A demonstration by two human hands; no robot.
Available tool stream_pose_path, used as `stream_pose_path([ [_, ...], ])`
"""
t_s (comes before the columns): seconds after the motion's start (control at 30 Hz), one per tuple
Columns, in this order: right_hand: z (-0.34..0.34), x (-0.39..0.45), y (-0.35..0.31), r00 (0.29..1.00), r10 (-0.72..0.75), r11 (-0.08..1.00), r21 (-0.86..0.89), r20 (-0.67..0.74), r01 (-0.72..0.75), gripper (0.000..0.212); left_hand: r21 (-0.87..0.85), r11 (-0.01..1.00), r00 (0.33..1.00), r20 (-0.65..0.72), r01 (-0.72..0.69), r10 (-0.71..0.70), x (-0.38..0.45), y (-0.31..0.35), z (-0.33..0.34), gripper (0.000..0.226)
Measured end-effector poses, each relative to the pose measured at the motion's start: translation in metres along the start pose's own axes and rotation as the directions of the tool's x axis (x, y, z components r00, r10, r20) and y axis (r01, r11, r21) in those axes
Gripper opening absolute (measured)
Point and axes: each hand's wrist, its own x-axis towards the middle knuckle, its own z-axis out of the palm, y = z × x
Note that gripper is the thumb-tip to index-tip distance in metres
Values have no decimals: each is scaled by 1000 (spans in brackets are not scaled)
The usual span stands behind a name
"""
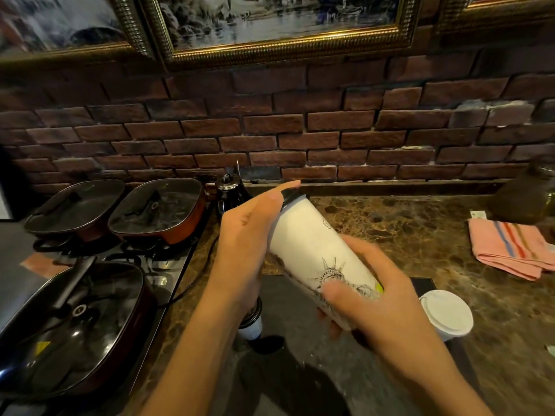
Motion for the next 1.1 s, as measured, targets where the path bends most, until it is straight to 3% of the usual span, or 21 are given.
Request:
stream_pose_path([
  [0.07,0,-2,2,960,-268,855,-479,-82,197,75,7,1000,999,-45,18,-17,1,0,2,55],
  [0.13,3,-5,4,897,-442,671,-660,12,339,83,22,999,998,-45,43,-42,0,0,4,72],
  [0.17,2,-5,4,894,-447,662,-664,23,348,84,29,999,998,-37,46,-45,1,0,4,72],
  [0.23,-2,-3,0,953,-299,861,-444,-47,249,80,28,998,999,-21,50,-49,2,-1,4,57],
  [0.27,-4,-1,-3,984,-172,967,-197,-46,160,72,15,998,998,-9,57,-57,2,-1,4,50],
  [0.3,-5,1,-4,999,-52,995,91,15,51,64,9,998,998,7,54,-55,3,-2,4,47],
  [0.37,-4,3,-2,967,148,835,497,206,-234,60,26,999,999,35,34,-34,2,-2,5,46],
  [0.4,-3,2,0,947,196,755,578,255,-312,59,34,999,999,32,26,-27,2,-2,5,45],
  [0.43,-3,3,2,939,215,729,596,269,-337,55,35,999,1000,20,23,-24,2,-1,6,44],
  [0.5,-4,4,0,973,153,879,427,170,-213,53,29,999,1000,-11,16,-16,2,1,7,50],
  [0.53,-4,4,-1,994,79,975,200,73,-92,58,32,999,1000,-23,13,-12,2,1,8,54],
  [0.57,-4,3,1,999,-29,996,-80,-25,26,66,35,999,999,-36,13,-12,3,2,9,58],
  [0.6,-5,3,3,986,-149,941,-317,-75,118,74,39,999,999,-46,13,-11,3,2,10,62],
  [0.67,-2,2,6,958,-274,847,-494,-89,196,79,41,999,999,-43,19,-17,3,4,12,67],
  [0.73,-3,1,4,971,-226,903,-391,-77,179,73,45,998,999,-39,38,-36,3,3,13,65],
  [0.8,-7,2,-2,999,-40,999,-17,-10,40,55,31,998,998,-25,52,-52,4,2,13,52],
  [0.87,-8,3,-4,976,168,887,411,136,-210,43,27,999,999,1,42,-42,4,2,14,41],
  [0.93,-6,0,-5,910,320,668,618,265,-415,55,33,999,1000,8,26,-26,4,4,16,40],
  [1.0,-3,1,-2,905,336,626,657,260,-420,65,14,1000,1000,-5,13,-13,4,5,16,56],
  [1.07,-3,2,0,971,216,857,456,105,-240,57,21,999,999,-29,32,-31,5,6,16,54],
  [1.1,-2,3,-2,995,97,972,216,1,-95,56,30,998,998,-45,49,-48,6,5,16,44],
])
